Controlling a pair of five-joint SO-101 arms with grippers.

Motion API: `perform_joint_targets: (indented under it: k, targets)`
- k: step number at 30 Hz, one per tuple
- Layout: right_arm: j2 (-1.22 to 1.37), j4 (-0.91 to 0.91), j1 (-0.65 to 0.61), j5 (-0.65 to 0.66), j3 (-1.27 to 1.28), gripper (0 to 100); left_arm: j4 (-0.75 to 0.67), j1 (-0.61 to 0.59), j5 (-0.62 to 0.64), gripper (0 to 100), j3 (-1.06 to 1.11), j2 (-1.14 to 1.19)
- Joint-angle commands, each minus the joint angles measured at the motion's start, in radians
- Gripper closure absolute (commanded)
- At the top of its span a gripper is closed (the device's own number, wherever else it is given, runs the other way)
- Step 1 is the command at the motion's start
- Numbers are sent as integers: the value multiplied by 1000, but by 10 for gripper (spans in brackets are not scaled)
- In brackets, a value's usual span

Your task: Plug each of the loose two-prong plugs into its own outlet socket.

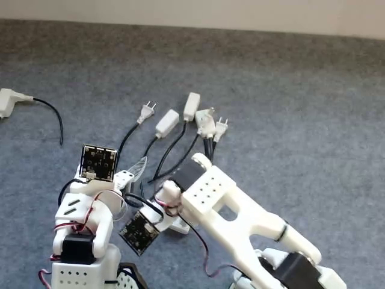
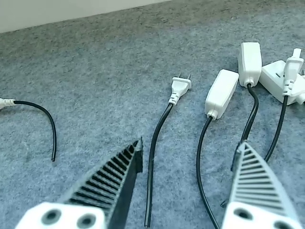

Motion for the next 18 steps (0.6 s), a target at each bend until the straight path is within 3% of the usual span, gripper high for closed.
perform_joint_targets:
  k: [1,14,18]
  targets:
    - [15,-45,-28,15,76,992,-11,7,-6,698,-8,-7]
    - [16,-53,-39,9,94,992,-12,7,-6,698,-8,-7]
    - [51,-54,-77,-61,147,992,-12,7,-6,698,-7,-7]
